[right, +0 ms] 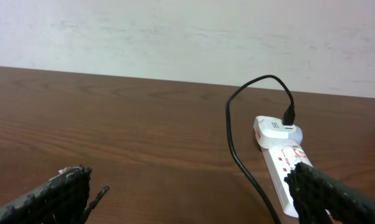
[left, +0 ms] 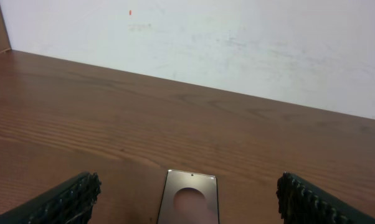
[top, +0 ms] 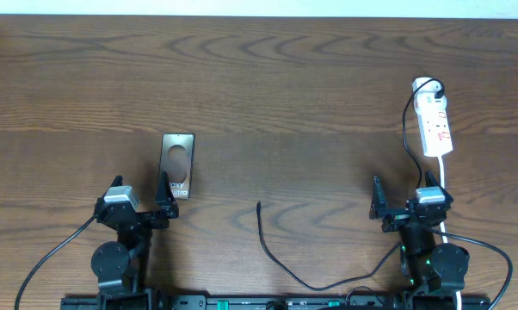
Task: Plug charger to phone and switch on socket
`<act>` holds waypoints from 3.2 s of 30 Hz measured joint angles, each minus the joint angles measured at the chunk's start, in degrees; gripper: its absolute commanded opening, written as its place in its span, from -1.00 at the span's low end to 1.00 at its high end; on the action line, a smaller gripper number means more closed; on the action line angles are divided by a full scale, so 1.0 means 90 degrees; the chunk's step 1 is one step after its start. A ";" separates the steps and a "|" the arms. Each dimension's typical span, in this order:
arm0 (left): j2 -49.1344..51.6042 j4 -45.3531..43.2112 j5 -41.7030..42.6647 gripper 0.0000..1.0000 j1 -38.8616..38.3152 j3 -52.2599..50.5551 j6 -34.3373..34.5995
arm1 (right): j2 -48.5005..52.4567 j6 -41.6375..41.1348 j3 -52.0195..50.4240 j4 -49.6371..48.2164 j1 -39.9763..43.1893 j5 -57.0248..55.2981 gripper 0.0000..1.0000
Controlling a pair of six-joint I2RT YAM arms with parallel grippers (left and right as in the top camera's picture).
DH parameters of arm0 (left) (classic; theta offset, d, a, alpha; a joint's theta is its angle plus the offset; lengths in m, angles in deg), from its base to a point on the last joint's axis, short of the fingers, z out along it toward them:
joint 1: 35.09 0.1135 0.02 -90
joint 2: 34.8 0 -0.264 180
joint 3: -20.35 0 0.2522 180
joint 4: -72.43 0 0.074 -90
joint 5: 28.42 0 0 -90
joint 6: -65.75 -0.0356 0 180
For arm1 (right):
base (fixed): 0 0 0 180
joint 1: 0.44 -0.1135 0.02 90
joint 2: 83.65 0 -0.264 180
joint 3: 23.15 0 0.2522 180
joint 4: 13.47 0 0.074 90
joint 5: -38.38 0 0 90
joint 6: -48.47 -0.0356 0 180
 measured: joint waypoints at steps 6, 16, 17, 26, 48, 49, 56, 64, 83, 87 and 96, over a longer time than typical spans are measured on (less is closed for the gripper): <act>0.0000 0.0000 0.0000 0.86 0.0000 0.0000 0.0000 | 0.0000 0.0000 -0.0002 0.0000 0.0000 0.0002 0.98; 0.0000 0.0000 0.0000 0.86 0.0000 0.0000 0.0000 | 0.0000 0.0000 0.0000 0.0000 0.0000 0.0000 0.98; 0.0000 0.0000 0.0000 0.86 0.0000 0.0000 0.0000 | 0.0000 0.0000 0.0000 0.0000 0.0000 0.0000 0.98; 0.0000 0.0000 0.0000 0.86 0.0000 0.0000 0.0000 | 0.0000 0.0000 0.0000 0.0000 0.0000 0.0000 0.98; 0.0000 0.0000 0.0000 0.86 0.0000 0.0000 0.0000 | 0.0000 0.0000 0.0000 0.0000 0.0000 0.0000 0.98; 0.0000 0.0000 0.0000 0.86 0.0000 0.0000 0.0000 | 0.0000 0.0000 0.0000 0.0000 0.0000 0.0002 0.99; 0.0000 0.0000 0.0000 0.86 0.0000 0.0000 0.0000 | 0.0000 0.0000 -0.0002 0.0000 0.0000 0.0000 0.98; 0.0000 0.0000 0.0000 0.86 0.0000 0.0000 0.0000 | 0.0000 0.0000 0.0000 0.0000 0.0000 0.0000 0.98; 0.0000 -0.0002 0.0000 0.86 0.0000 0.0000 0.0000 | 0.0000 0.0000 -0.0002 0.0000 0.0000 0.0000 0.99; 0.0000 -0.0007 0.0002 0.86 0.0000 0.0000 0.0000 | 0.0000 0.0000 0.0000 0.0000 0.0000 0.0000 0.99; 0.0012 0.0204 0.0163 0.86 0.0000 0.0104 0.0000 | 0.0000 0.0000 0.0000 0.0000 0.0000 0.0000 0.98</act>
